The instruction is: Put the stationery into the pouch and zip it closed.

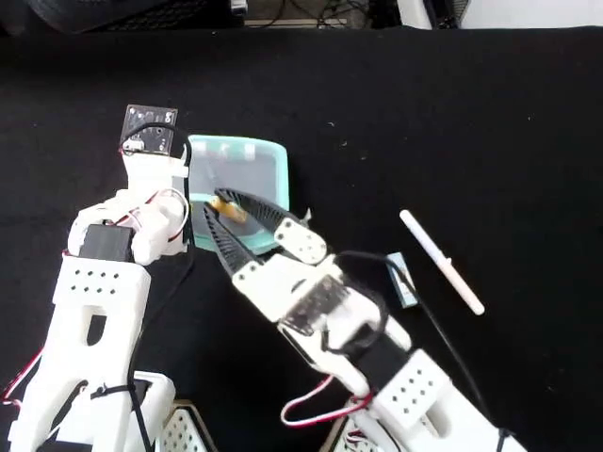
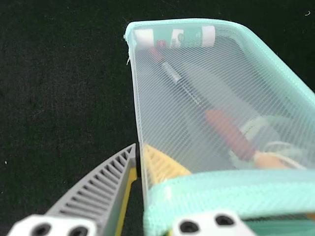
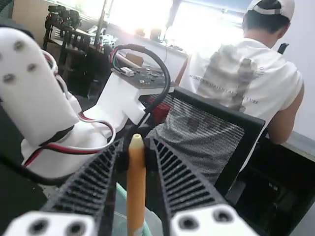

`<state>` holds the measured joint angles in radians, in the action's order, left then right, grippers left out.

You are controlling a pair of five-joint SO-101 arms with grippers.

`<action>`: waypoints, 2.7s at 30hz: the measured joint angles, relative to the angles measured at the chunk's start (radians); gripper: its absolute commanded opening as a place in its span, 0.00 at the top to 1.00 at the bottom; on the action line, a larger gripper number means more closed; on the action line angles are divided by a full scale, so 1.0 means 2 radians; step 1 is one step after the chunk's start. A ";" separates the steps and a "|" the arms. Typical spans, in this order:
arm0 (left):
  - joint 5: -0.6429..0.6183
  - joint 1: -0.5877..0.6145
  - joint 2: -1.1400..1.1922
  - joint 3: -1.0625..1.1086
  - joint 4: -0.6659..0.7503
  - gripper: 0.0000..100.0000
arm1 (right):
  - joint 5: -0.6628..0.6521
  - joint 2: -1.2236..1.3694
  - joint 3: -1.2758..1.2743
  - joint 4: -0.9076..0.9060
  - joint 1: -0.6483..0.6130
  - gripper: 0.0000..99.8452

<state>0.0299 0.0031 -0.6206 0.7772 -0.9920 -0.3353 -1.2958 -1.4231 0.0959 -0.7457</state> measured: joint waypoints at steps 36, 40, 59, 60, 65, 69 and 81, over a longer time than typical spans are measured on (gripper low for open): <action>0.000 0.000 0.000 0.000 0.000 0.97 | -0.046 -0.087 -0.029 -0.249 0.005 0.99; 0.000 0.000 0.000 0.000 0.000 0.97 | -0.046 0.036 0.058 -0.249 0.005 0.98; 0.000 0.000 0.000 -0.001 0.000 0.97 | -0.046 -0.028 0.317 -0.577 0.025 0.79; 0.000 0.000 0.000 -0.001 0.000 0.97 | -0.046 -0.042 0.321 -0.588 0.044 0.79; 0.000 0.000 0.000 -0.001 0.000 0.97 | -0.046 -0.048 0.288 -0.605 0.207 0.79; 0.000 0.000 0.000 -0.001 0.000 0.97 | -0.045 0.040 0.247 -0.591 0.355 0.79; 0.000 0.000 0.000 -0.001 0.000 0.97 | -0.100 0.553 0.460 -0.609 0.460 0.80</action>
<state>0.0299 0.0031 -0.6206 0.7756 -0.9920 -0.5347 -0.1895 -0.5025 -1.1224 0.1749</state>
